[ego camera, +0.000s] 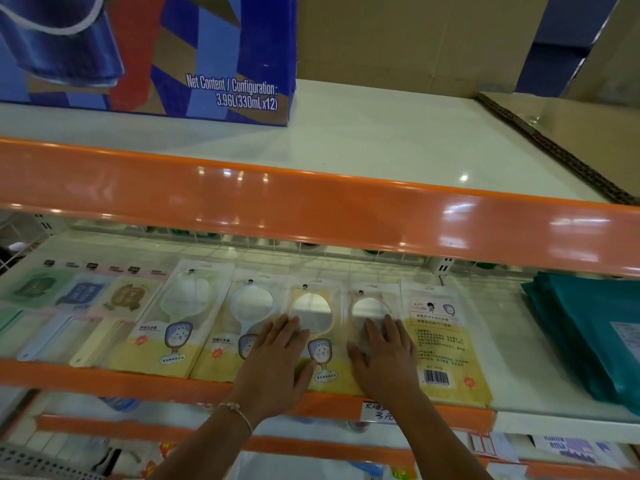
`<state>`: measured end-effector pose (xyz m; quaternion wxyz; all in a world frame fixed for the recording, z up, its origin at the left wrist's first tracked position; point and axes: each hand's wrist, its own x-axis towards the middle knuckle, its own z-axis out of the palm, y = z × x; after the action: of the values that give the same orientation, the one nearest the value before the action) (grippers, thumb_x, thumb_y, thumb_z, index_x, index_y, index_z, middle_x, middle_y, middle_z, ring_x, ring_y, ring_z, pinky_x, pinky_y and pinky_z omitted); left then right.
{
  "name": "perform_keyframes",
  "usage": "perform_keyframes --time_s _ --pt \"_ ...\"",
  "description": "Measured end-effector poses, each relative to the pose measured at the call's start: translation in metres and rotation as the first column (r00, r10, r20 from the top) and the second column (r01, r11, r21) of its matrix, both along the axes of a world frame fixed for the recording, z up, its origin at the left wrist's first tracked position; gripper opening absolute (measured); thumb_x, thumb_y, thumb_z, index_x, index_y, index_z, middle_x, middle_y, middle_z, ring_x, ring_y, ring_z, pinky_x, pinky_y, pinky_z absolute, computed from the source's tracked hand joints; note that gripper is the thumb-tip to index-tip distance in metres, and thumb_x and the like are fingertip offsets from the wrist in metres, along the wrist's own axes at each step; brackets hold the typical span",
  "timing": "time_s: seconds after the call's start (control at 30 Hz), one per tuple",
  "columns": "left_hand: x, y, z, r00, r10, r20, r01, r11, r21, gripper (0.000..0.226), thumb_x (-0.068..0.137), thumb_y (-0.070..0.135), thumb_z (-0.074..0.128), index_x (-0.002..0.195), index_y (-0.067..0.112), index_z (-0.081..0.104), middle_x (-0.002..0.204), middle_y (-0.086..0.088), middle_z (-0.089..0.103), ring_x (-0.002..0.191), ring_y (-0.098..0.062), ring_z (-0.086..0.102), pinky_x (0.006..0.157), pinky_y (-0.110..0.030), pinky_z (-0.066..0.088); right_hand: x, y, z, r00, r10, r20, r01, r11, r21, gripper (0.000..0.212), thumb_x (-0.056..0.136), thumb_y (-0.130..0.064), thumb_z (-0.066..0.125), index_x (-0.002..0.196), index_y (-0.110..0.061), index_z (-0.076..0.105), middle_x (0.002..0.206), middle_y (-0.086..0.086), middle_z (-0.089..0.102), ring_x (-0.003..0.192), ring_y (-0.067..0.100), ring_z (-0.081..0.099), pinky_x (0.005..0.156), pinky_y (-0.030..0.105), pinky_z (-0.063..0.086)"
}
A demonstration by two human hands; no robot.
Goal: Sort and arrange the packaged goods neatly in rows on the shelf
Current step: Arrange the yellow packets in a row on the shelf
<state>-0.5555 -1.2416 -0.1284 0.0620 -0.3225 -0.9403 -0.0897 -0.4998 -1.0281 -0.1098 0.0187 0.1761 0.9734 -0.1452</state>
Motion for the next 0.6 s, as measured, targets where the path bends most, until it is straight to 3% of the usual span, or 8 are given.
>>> perform_keyframes --time_s 0.17,0.3,0.5,0.6 --pt "0.001 0.001 0.001 1.000 0.007 -0.007 -0.007 1.000 0.000 0.058 0.094 0.054 0.035 0.135 0.016 0.054 0.145 -0.007 0.047 0.139 -0.026 0.037 0.115 -0.044 0.027 0.002 -0.003 0.001 1.000 -0.018 0.000 0.018 1.000 -0.012 0.076 0.085 -0.065 0.023 0.151 -0.026 0.027 0.162 0.009 0.009 0.149 0.030 0.003 0.119 0.045 0.009" --pt "0.001 0.000 0.002 1.000 0.002 0.001 -0.002 1.000 0.006 0.060 0.095 0.056 0.031 0.135 0.016 0.054 0.145 -0.007 0.047 0.140 -0.025 0.035 0.116 -0.042 0.029 0.003 -0.002 0.006 0.999 -0.039 -0.029 0.037 0.997 -0.070 0.070 0.091 -0.060 0.036 0.151 -0.025 0.026 0.161 0.010 0.012 0.149 0.030 0.006 0.118 0.046 0.011" --pt "0.007 0.007 0.015 1.000 0.000 0.001 0.000 0.997 0.074 0.063 0.100 0.053 0.019 0.137 0.014 0.052 0.148 -0.011 0.042 0.143 -0.026 0.028 0.117 -0.042 0.020 0.019 0.037 0.025 0.911 -0.321 -0.259 0.275 0.941 -0.198 0.065 0.080 -0.050 0.050 0.136 -0.017 0.052 0.140 0.017 0.050 0.127 0.040 0.044 0.103 0.054 0.037" --pt "0.016 0.035 0.033 0.999 -0.041 -0.030 0.045 0.989 0.141 0.060 0.099 0.050 0.025 0.135 0.011 0.054 0.147 -0.010 0.044 0.141 -0.026 0.032 0.118 -0.039 0.017 0.033 0.069 0.028 0.880 -0.458 -0.125 0.435 0.883 -0.178 0.064 0.084 -0.051 0.059 0.139 -0.023 0.045 0.143 0.014 0.044 0.130 0.038 0.038 0.106 0.052 0.034"
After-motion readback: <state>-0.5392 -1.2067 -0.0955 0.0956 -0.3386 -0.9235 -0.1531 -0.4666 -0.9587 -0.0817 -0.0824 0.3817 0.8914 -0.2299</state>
